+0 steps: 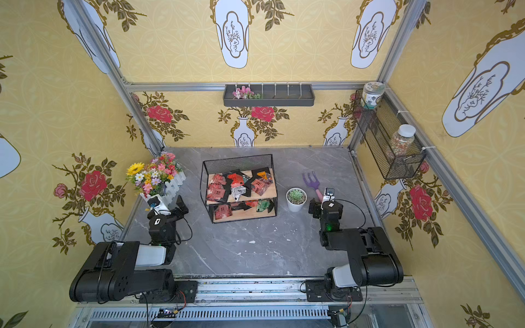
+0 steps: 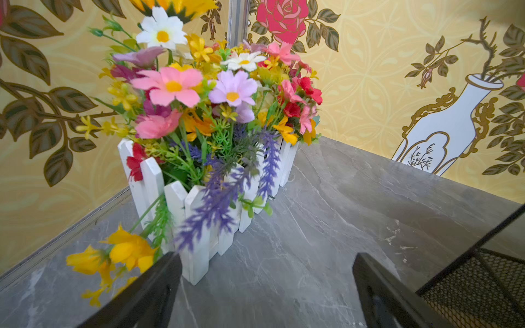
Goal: Remove the tea bags from the shelf
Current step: Pick up the tea bag from the shelf.
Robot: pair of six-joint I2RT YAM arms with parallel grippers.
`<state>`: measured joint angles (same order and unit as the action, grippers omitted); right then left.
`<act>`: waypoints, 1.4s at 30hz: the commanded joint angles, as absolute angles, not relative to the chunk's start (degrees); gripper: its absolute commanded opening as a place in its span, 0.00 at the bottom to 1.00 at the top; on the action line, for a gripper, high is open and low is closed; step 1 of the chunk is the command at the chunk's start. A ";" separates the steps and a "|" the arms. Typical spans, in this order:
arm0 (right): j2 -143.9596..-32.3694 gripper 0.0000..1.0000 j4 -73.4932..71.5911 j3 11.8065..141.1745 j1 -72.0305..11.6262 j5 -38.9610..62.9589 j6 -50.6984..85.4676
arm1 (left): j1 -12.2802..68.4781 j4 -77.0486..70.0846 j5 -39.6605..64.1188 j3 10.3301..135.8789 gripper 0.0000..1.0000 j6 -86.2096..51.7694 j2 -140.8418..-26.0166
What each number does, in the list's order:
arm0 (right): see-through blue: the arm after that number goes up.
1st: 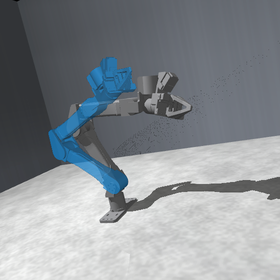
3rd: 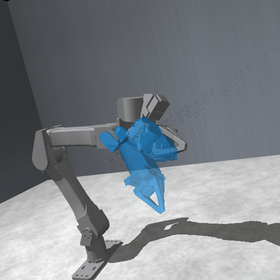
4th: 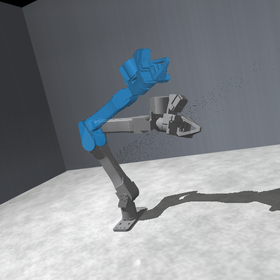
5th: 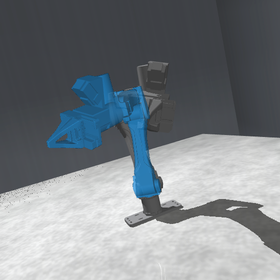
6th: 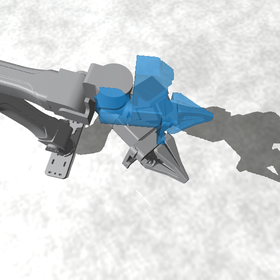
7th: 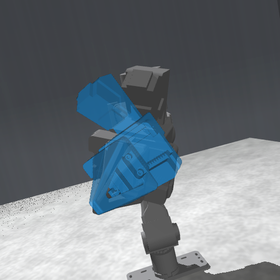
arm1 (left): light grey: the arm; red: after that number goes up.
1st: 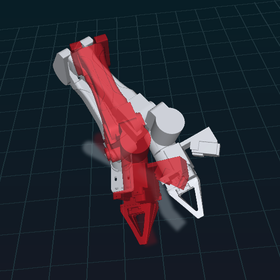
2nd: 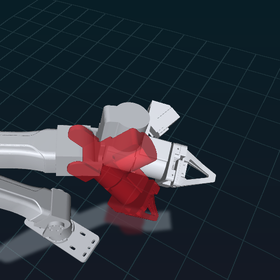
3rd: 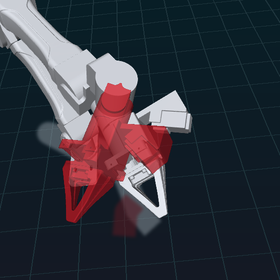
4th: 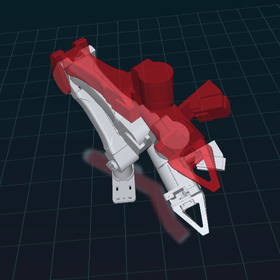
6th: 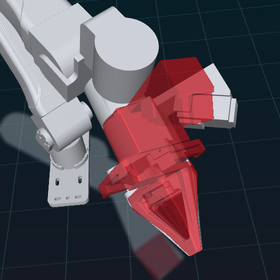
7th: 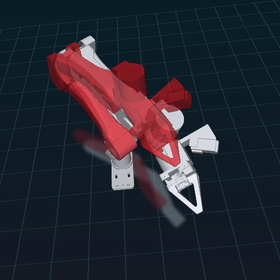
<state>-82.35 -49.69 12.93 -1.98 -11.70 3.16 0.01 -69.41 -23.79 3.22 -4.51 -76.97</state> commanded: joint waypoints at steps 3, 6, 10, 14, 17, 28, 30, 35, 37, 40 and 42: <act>-82.09 0.97 -52.53 13.01 -2.03 -11.58 3.25 | 0.00 -71.64 -23.61 3.39 1.00 -4.41 -77.08; -82.09 0.97 -52.56 12.98 -2.10 -11.60 3.25 | 0.00 -71.71 -23.57 3.37 1.00 -4.49 -77.12; -82.09 0.97 -52.56 13.01 -2.11 -11.59 3.23 | 0.00 -71.71 -23.55 3.43 1.00 -4.40 -77.17; -82.09 0.97 -52.56 13.01 -2.06 -11.55 3.25 | 0.00 -71.72 -23.56 3.43 1.00 -4.42 -77.14; -82.09 0.97 -52.53 13.01 -2.11 -11.57 3.24 | 0.00 -71.72 -23.55 3.41 1.00 -4.47 -77.11; -72.61 0.97 -39.11 16.53 -4.37 -14.66 1.66 | 2.26 -68.83 -27.75 2.38 1.00 -3.05 -69.34; -66.77 0.97 -32.39 18.73 -6.27 -18.30 1.56 | 5.21 -65.44 -30.90 3.04 1.00 -0.69 -65.05; -58.58 0.97 -23.21 24.29 -8.78 -22.40 -0.35 | 11.87 -57.11 -39.29 6.38 1.00 2.83 -54.40; -56.07 0.97 -17.93 28.39 -9.11 -23.53 -0.06 | 12.91 -51.84 -40.62 9.15 1.00 2.32 -50.40; -52.75 0.97 -8.65 36.57 -9.46 -24.45 2.26 | 15.29 -46.54 -43.20 14.28 1.00 2.69 -47.07; -51.86 0.97 -3.51 43.56 -9.93 -23.38 3.11 | 17.92 -45.62 -45.50 17.85 1.00 5.34 -46.03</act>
<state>-52.95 -12.97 37.76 -9.43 -22.33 1.34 15.84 -50.43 -41.08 14.87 1.91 -47.18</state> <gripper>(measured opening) 0.971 0.999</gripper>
